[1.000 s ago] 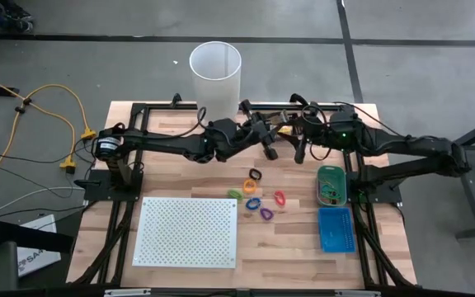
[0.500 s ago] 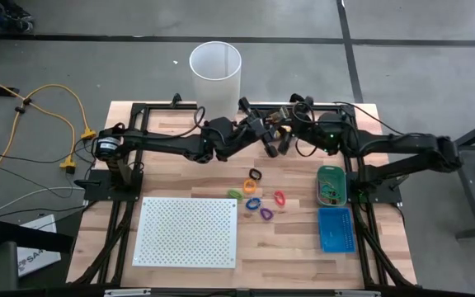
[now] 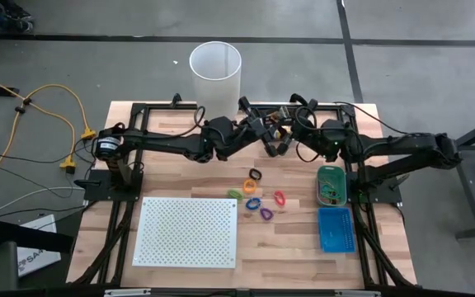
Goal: Pick & Place Office Desk Supplies
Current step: Put the yellow crayon box into the black bin
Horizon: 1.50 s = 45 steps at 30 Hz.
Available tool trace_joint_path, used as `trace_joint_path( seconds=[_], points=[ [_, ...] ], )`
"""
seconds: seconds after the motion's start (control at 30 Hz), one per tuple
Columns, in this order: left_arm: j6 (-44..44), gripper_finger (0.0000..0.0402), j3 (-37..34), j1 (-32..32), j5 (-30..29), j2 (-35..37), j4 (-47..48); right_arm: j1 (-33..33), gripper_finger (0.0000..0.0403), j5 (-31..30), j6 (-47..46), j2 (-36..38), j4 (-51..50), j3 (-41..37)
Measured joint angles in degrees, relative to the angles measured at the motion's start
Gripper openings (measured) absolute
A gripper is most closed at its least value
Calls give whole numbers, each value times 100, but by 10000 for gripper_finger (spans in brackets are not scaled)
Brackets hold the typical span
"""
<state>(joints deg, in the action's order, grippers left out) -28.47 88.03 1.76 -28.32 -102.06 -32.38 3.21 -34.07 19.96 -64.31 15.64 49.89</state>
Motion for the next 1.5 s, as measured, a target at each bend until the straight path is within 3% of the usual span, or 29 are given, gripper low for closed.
trace_joint_path(
  seconds=[0.13, 0.53, 1.13, 1.5],
  points=[
    [0, 126, 0, 0, 2, 0, -1, -61, 161, -102, -2, 0, 0, 0],
    [-43, 126, 0, 0, -24, 0, 0, -60, 74, -98, 103, 0, -4, 0],
    [-499, 130, 0, 0, -13, 0, 15, -60, 70, -73, 131, 0, -11, 0],
    [-531, 193, 0, 11, 9, 0, 26, -62, 69, -39, 134, 2, -24, 0]
  ],
)
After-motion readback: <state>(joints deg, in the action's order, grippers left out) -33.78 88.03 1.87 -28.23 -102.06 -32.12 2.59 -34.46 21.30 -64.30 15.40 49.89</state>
